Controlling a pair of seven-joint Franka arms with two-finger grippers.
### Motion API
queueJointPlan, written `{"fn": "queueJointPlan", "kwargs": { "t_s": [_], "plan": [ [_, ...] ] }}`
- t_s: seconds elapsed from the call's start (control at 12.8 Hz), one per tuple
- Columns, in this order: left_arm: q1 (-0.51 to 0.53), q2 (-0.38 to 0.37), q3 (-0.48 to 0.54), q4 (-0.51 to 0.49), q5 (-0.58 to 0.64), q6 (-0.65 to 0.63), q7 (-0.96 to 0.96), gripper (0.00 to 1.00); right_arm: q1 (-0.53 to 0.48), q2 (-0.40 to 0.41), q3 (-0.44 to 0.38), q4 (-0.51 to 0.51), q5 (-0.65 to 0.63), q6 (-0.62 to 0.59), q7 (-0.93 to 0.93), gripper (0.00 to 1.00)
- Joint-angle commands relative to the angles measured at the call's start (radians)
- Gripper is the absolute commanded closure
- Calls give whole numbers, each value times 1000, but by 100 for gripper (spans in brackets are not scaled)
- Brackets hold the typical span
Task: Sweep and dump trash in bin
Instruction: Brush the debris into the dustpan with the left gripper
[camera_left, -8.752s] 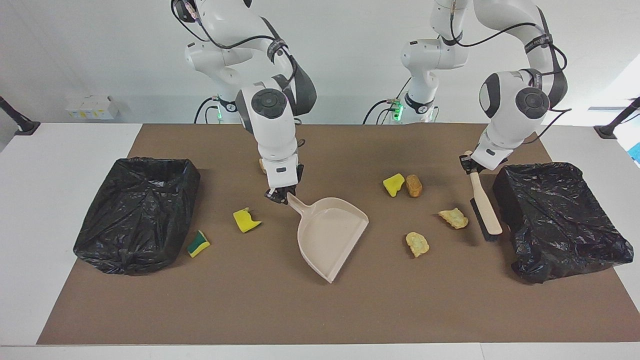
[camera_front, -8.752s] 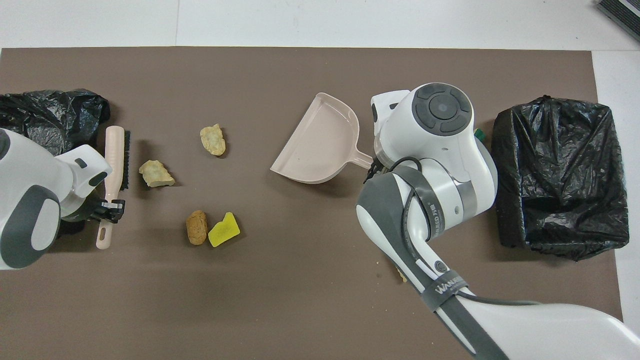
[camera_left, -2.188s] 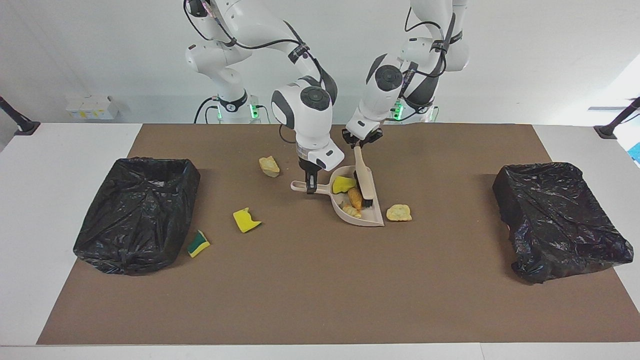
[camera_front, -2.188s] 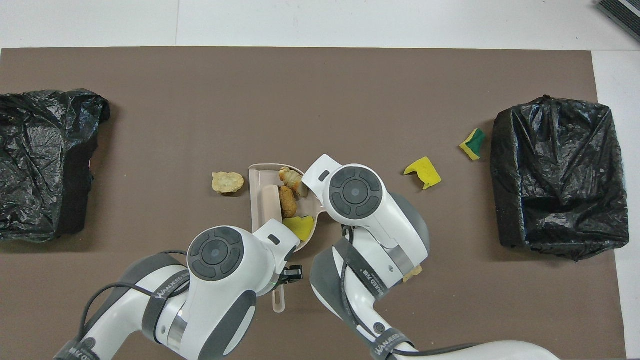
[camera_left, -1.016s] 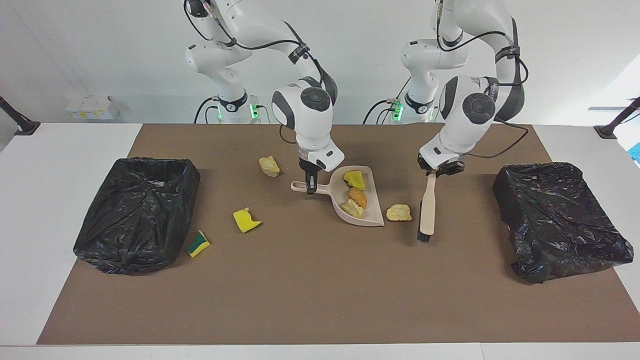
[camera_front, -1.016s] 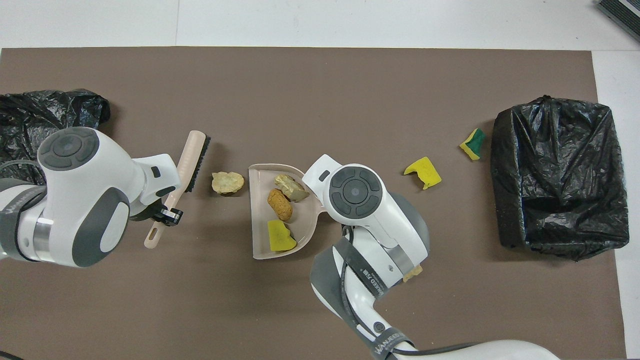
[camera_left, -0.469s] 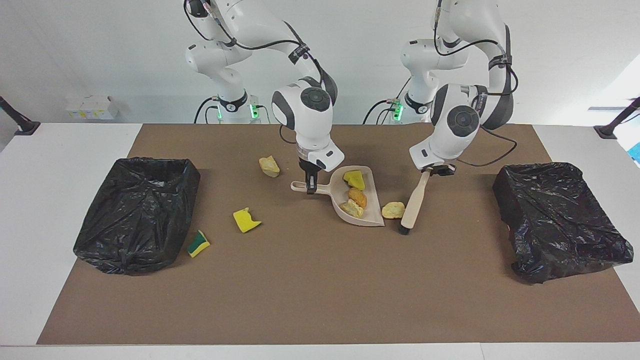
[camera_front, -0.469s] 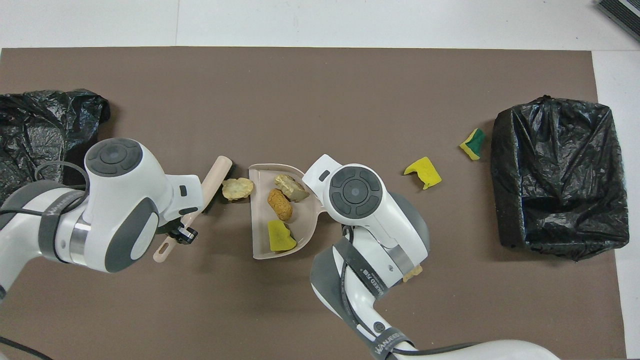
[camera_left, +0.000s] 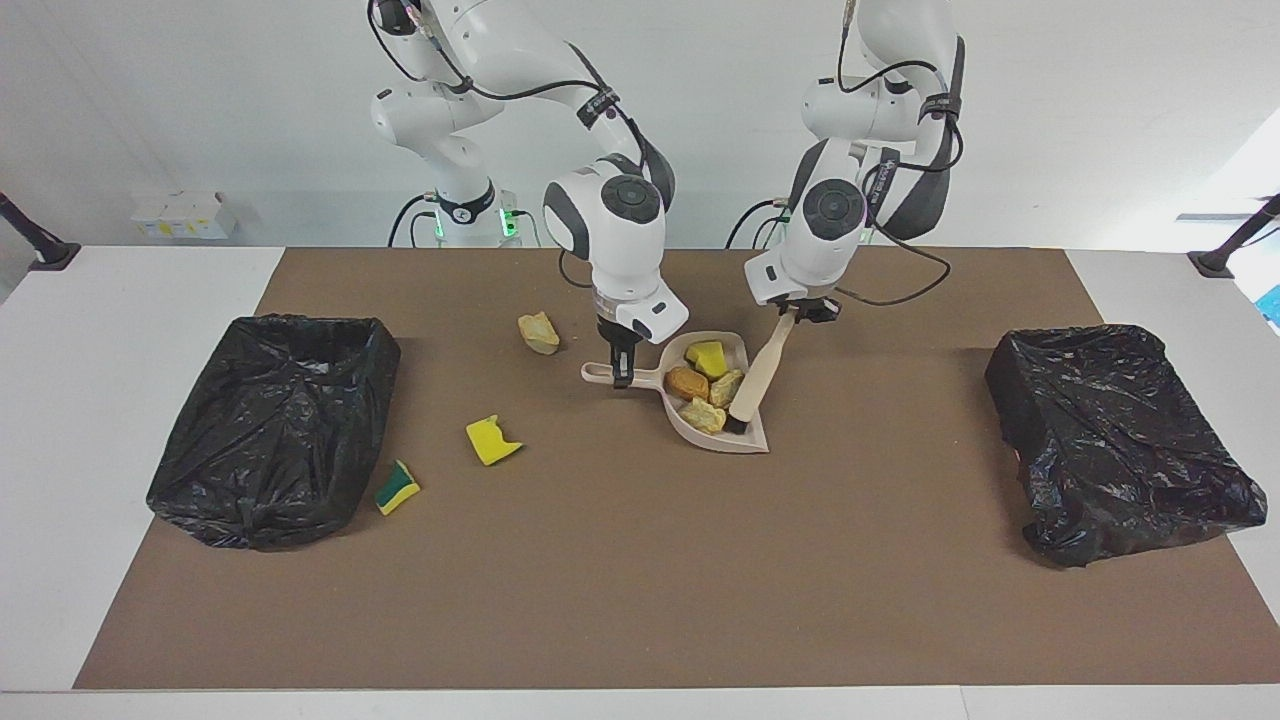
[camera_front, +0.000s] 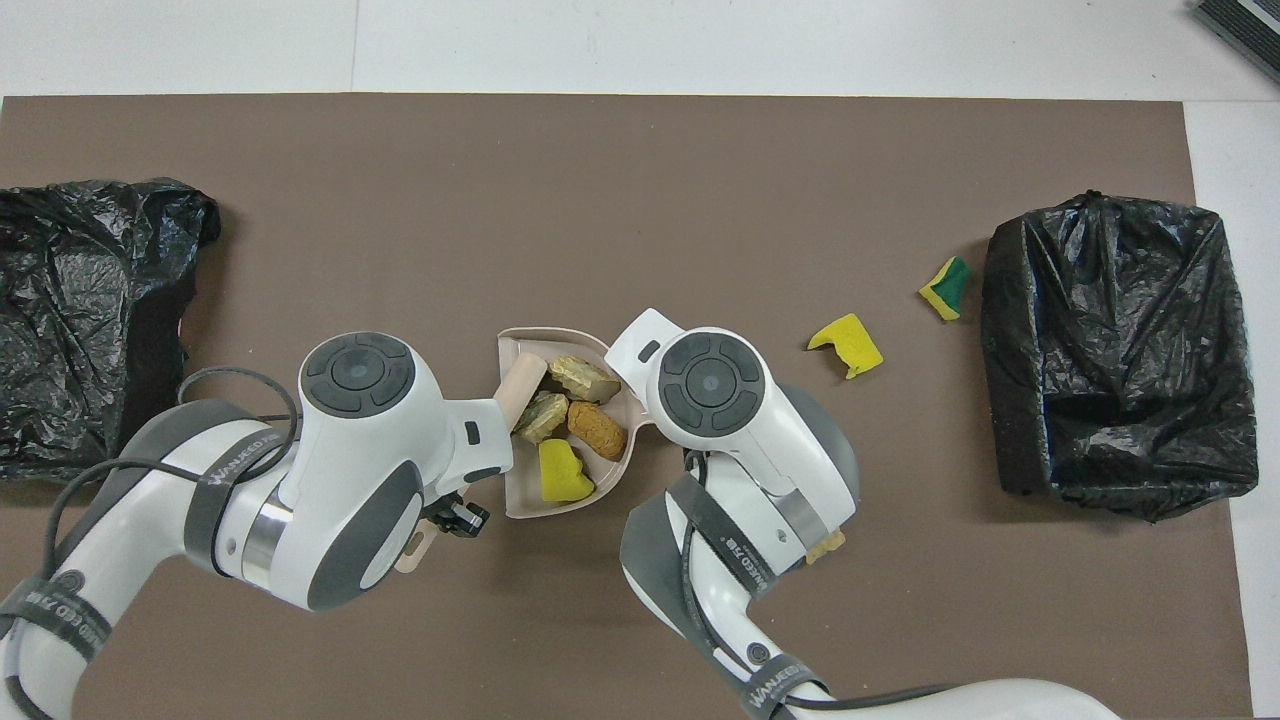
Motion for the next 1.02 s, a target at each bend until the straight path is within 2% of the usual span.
{"fn": "queueJointPlan", "kwargs": {
  "t_s": [0.0, 0.31, 0.55, 0.78, 0.94],
  "plan": [
    [-2, -21, 17, 30, -19, -42, -33, 100, -3, 6, 4, -2, -1, 17, 33, 100],
    [12, -96, 26, 27, -19, -106, -185, 100, -3, 6, 4, -2, -1, 16, 33, 100],
    [9, -158, 17, -12, -17, -194, -433, 100, -5, 7, 4, -1, -1, 13, 33, 100],
    [-2, -256, -48, -130, -28, -157, -521, 100, -8, 0, 1, 1, -1, -4, 33, 100],
    [-3, -348, -94, -233, -109, -100, -539, 100, -21, -10, 1, 2, -1, -18, 27, 100]
  ]
}}
